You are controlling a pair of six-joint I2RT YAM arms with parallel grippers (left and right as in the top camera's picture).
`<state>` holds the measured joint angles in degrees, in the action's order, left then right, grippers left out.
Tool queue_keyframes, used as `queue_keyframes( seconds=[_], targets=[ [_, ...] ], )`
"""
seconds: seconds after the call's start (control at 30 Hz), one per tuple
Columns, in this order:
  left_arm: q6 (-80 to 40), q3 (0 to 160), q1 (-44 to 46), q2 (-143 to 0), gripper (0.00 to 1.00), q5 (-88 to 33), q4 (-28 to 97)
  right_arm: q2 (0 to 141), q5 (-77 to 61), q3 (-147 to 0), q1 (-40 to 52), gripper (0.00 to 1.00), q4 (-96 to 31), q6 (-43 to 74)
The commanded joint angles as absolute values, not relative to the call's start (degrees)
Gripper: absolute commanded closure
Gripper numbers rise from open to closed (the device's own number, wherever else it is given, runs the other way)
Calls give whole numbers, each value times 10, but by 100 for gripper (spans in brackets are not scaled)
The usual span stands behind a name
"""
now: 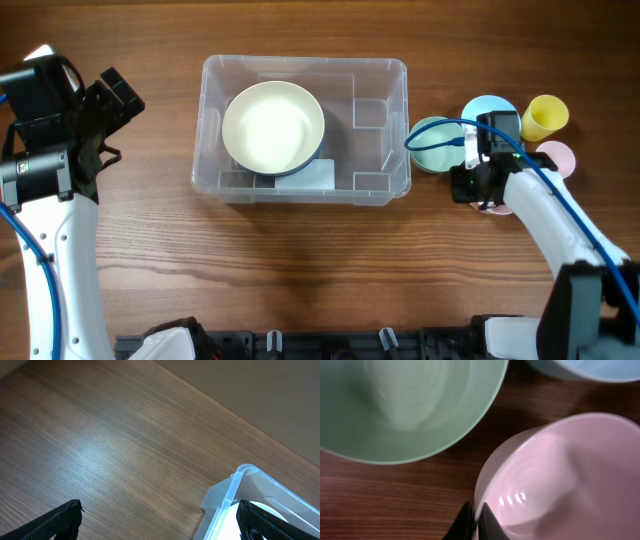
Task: Pack container
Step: 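Move the right gripper to the pink bowl and grasp its rim, then carry the pink bowl with the right gripper into the container's right side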
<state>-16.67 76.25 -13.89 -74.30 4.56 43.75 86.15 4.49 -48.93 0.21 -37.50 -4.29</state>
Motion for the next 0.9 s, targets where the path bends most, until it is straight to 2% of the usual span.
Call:
queue_keyframes(
  seconds=[0.0, 0.47, 0.87],
  targets=[
    [-172, 769, -142, -740, 0, 39, 438, 802, 40, -508, 4, 96, -377, -14],
    [-172, 769, -142, -740, 0, 39, 438, 638, 22, -514, 79, 96, -371, -15],
    [-172, 769, -142, -740, 0, 39, 438, 634, 52, -600, 248, 96, -334, -155]
  ],
)
